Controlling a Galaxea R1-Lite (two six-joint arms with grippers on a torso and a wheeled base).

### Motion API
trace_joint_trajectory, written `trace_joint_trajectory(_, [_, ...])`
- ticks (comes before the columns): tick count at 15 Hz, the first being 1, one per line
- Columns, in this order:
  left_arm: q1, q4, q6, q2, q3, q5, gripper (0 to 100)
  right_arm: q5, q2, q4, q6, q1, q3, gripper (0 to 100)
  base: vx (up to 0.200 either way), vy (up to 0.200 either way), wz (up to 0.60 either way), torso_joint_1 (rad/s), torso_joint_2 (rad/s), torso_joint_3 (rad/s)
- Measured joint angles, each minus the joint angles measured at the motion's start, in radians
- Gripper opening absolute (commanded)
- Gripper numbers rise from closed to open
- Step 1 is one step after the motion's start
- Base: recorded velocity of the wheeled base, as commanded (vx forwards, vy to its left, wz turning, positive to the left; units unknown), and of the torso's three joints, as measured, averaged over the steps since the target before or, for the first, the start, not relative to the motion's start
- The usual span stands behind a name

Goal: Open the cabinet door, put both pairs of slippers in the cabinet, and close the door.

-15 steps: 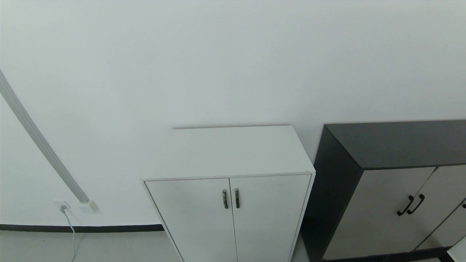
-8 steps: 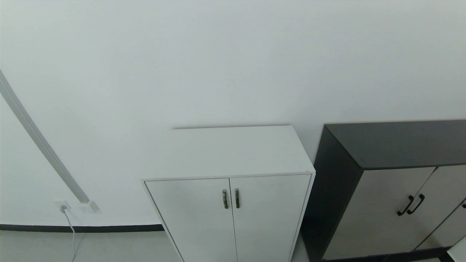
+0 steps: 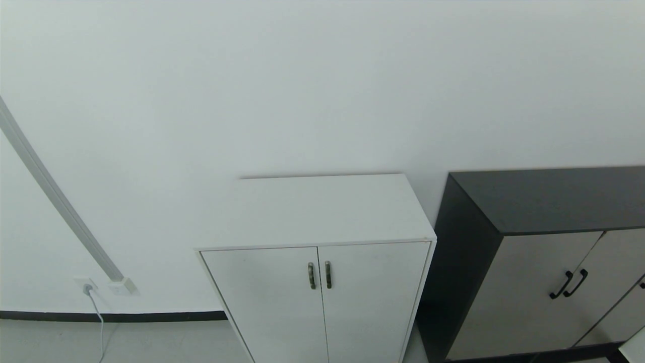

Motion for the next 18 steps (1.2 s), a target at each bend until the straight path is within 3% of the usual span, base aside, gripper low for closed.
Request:
trace_joint_trajectory(12, [0.001,0.000,0.000,0.000,0.000,0.000,0,-0.001,-0.133,-0.003,0.030,-0.063,0.000,0,0.000,0.000,0.00,0.000,0.00,0.000])
trace_joint_trajectory(18, [0.001,0.000,0.000,0.000,0.000,0.000,0,-0.038,-0.140,-0.009,0.129,-0.064,0.000,0,0.000,0.000,0.00,0.000,0.00,0.000])
